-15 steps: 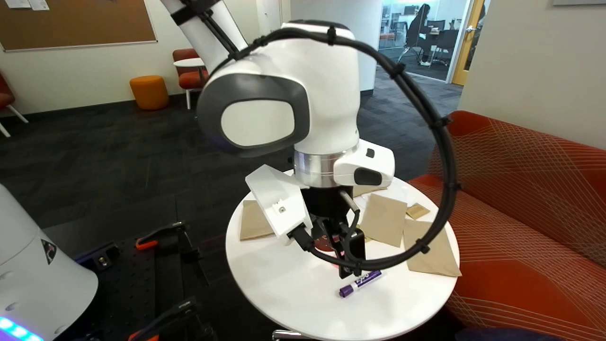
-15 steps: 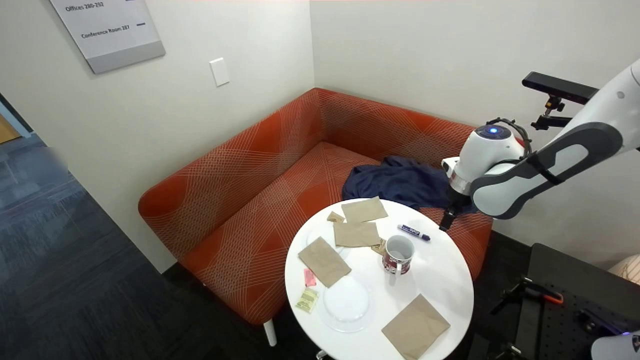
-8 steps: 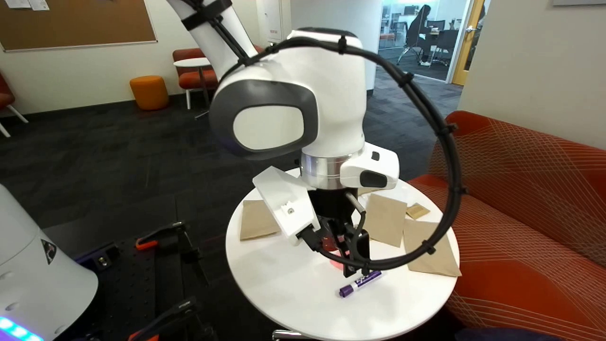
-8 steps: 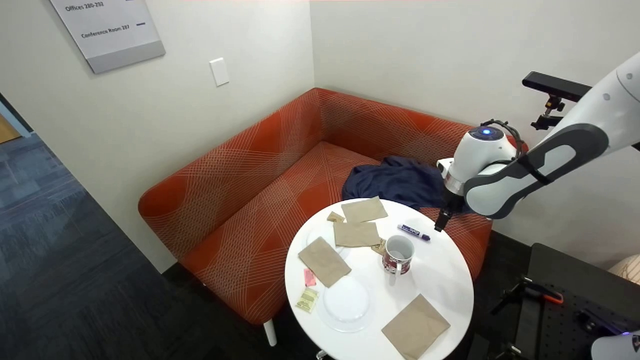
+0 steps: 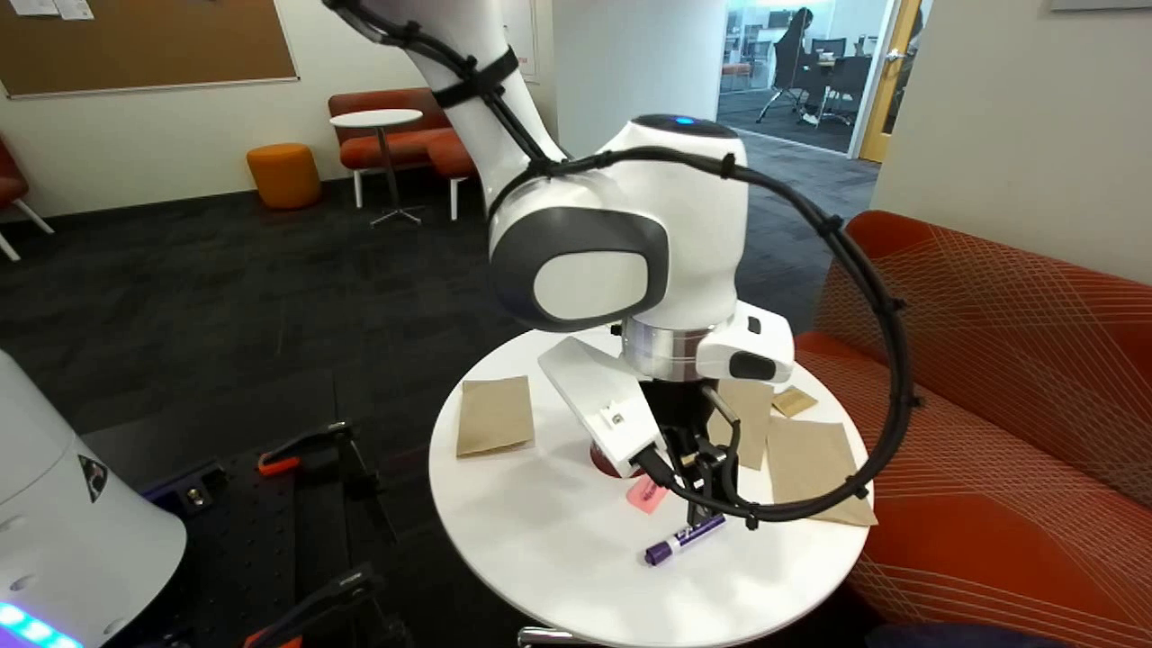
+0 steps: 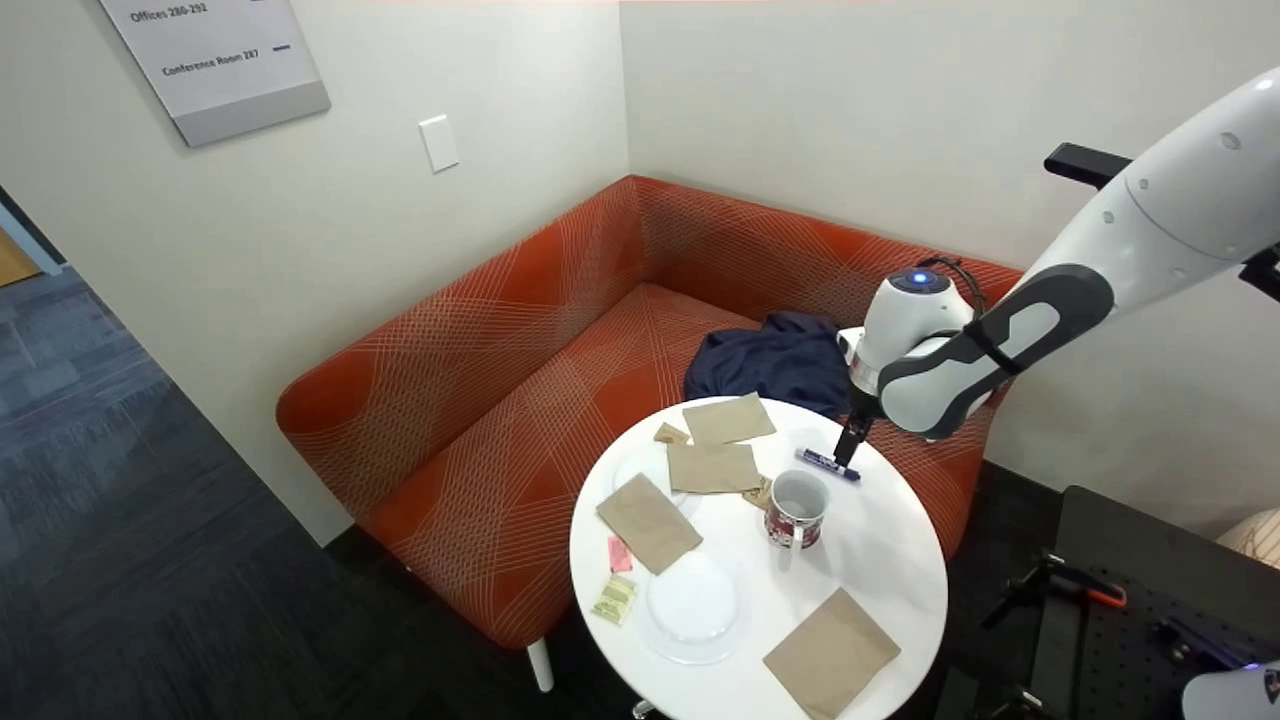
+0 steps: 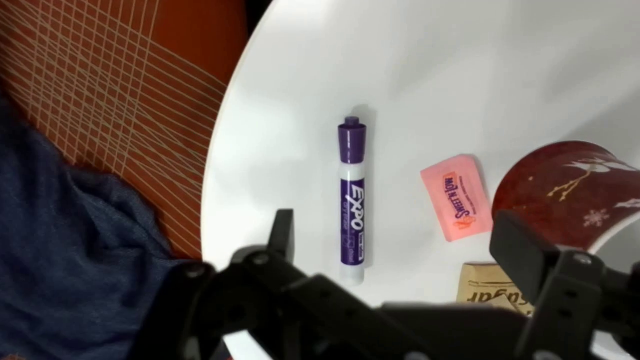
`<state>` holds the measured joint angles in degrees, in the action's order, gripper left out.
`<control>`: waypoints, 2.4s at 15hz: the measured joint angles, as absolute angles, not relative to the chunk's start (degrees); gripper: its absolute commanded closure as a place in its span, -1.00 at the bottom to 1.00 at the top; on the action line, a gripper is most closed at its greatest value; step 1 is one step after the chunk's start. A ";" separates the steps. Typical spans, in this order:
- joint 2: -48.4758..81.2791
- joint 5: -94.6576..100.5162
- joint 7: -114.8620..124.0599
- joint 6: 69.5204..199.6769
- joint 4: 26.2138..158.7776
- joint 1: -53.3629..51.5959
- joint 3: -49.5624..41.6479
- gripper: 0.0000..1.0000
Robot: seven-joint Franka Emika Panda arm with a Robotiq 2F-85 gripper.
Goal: Put the marker inside the mug cup
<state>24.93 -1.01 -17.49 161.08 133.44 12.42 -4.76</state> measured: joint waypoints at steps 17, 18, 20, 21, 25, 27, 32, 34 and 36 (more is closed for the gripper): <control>36.54 -0.97 -20.10 162.26 124.55 20.38 -0.77 -1.00; 37.11 -0.94 -20.10 162.34 123.93 20.40 -0.77 -0.95; 38.12 -0.77 -20.10 162.39 122.74 20.36 -0.65 -0.98; 38.57 -0.67 -20.10 162.39 122.17 20.28 -0.57 -1.00; 40.03 -0.52 -19.99 162.39 119.96 19.18 -0.48 -0.45; 40.61 -0.48 -19.90 162.39 118.90 18.38 -0.47 -0.35; 42.08 -0.35 -19.81 162.39 117.02 16.74 -0.55 0.44; 42.62 -0.31 -19.80 162.39 116.52 16.48 -0.59 0.74; 43.01 -0.28 -19.77 162.39 116.22 16.31 -0.74 1.00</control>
